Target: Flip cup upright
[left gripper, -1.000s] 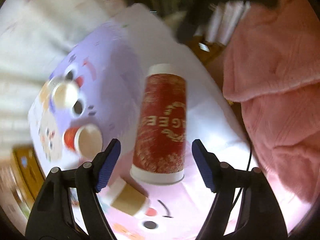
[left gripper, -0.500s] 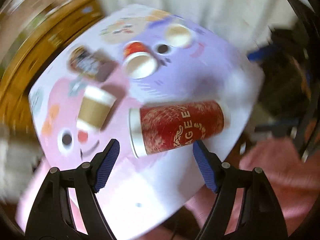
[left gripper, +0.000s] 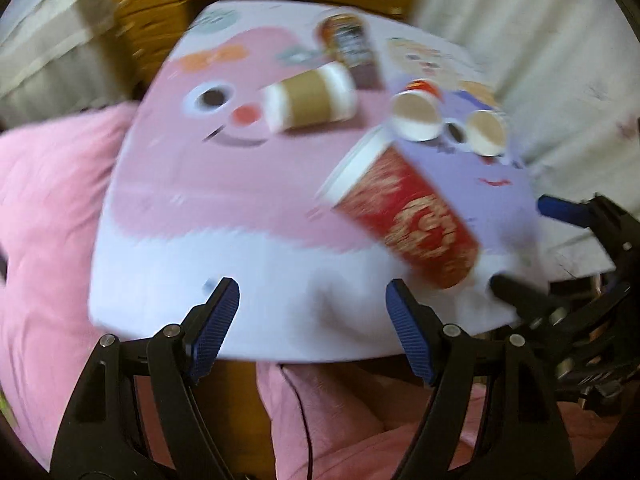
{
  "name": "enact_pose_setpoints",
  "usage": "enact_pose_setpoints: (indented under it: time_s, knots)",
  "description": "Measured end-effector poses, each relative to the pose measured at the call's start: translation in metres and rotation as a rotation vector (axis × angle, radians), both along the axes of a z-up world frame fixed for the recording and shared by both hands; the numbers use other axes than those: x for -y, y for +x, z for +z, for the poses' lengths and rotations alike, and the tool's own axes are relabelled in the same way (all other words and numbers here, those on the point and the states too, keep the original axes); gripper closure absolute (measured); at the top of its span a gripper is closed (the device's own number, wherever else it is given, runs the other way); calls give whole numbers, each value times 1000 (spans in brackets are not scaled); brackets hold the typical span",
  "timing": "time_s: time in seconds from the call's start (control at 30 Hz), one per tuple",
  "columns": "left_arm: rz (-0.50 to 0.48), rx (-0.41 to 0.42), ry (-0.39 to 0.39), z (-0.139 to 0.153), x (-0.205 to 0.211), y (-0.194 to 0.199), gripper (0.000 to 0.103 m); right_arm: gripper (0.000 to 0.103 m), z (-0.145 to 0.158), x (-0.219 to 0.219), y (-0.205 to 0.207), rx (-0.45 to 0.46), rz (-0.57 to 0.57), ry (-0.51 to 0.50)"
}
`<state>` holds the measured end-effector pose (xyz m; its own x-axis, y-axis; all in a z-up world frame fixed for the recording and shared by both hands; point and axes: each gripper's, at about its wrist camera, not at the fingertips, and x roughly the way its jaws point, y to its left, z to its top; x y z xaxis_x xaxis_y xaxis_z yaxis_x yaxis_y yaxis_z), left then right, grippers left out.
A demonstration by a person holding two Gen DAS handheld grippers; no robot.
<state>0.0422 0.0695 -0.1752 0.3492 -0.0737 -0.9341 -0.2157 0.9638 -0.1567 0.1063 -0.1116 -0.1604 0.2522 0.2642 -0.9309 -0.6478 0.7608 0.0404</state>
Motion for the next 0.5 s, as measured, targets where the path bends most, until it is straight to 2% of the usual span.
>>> enact_pose_setpoints:
  time_s: [0.17, 0.3, 0.37, 0.43, 0.5]
  knots:
    - [181, -68, -41, -20, -22, -32, 29, 0, -18, -28, 19, -45, 24, -22]
    - [344, -106, -6, -24, -38, -53, 29, 2, -43, -53, 41, -102, 7, -44]
    - [409, -104, -43, -26, -49, -66, 29, 2, -57, -67, 50, -124, -8, -83]
    - [435, -115, -63, -28, -57, -73, 29, 2, -69, -81, 56, -129, -4, -110]
    - [444, -135, -47, -30, -62, -76, 29, 4, -80, -94, 61, -141, 11, -126]
